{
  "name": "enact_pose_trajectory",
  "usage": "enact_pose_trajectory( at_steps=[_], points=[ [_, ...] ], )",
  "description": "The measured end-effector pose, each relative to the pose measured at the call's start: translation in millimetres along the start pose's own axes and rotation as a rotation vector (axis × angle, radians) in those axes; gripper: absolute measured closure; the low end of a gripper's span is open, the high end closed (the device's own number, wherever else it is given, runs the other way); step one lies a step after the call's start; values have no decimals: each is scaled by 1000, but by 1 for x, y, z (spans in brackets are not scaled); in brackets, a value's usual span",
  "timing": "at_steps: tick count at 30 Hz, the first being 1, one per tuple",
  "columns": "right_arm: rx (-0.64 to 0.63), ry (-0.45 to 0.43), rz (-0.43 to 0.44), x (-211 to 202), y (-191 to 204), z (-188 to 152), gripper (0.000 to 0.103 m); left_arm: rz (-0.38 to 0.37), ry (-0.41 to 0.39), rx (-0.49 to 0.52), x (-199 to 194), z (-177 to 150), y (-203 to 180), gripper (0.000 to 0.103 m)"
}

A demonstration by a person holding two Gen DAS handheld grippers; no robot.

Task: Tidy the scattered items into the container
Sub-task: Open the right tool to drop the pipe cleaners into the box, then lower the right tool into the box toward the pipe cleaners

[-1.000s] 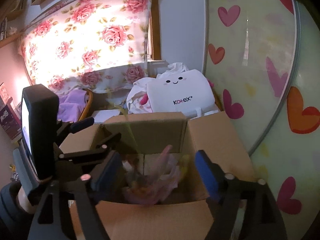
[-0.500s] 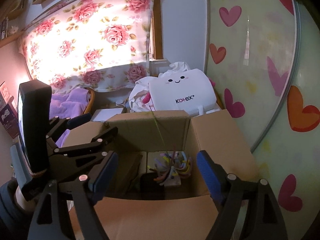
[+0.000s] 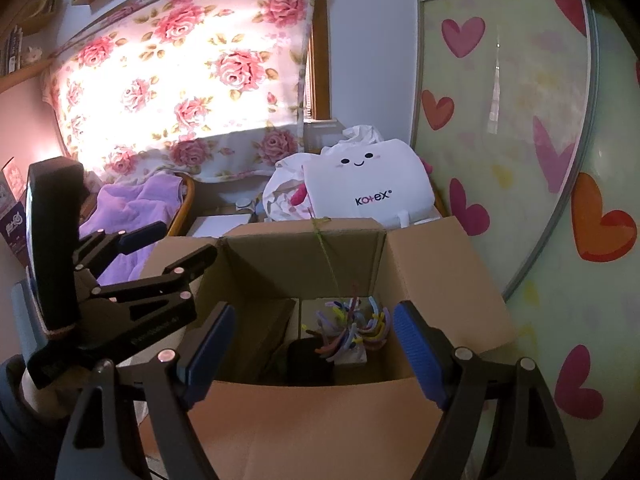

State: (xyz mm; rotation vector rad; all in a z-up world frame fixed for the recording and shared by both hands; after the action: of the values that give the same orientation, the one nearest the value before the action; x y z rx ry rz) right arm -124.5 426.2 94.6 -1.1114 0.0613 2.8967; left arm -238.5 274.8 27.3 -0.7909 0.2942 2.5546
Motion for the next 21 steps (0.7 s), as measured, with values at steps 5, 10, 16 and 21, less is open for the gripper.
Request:
enact_pose_trajectory(
  at_steps=[5, 10, 16, 21],
  points=[
    [5, -2, -1, -6, 3, -2, 18, -12, -7, -18, -13, 1, 4, 34],
    [-9, -16, -10, -12, 6, -2, 18, -5, -19, -25, -24, 2, 8, 34],
    [-1, 24, 0, 0, -1, 6, 18, -7, -20, -22, -28, 5, 14, 34],
    [-17, 42, -18, 18, -2, 18, 18, -11, -18, -26, -26, 7, 19, 34]
  ],
)
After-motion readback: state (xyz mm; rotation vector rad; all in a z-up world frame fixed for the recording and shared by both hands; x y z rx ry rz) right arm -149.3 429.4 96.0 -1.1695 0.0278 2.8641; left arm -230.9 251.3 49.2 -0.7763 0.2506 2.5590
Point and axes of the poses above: each gripper's, at about its wrist camera, not at the fingertips, and x roughly the way its jaws point, y to its left, z to its top, the point moved 4 cm from there along x, roughly the way its jaws point
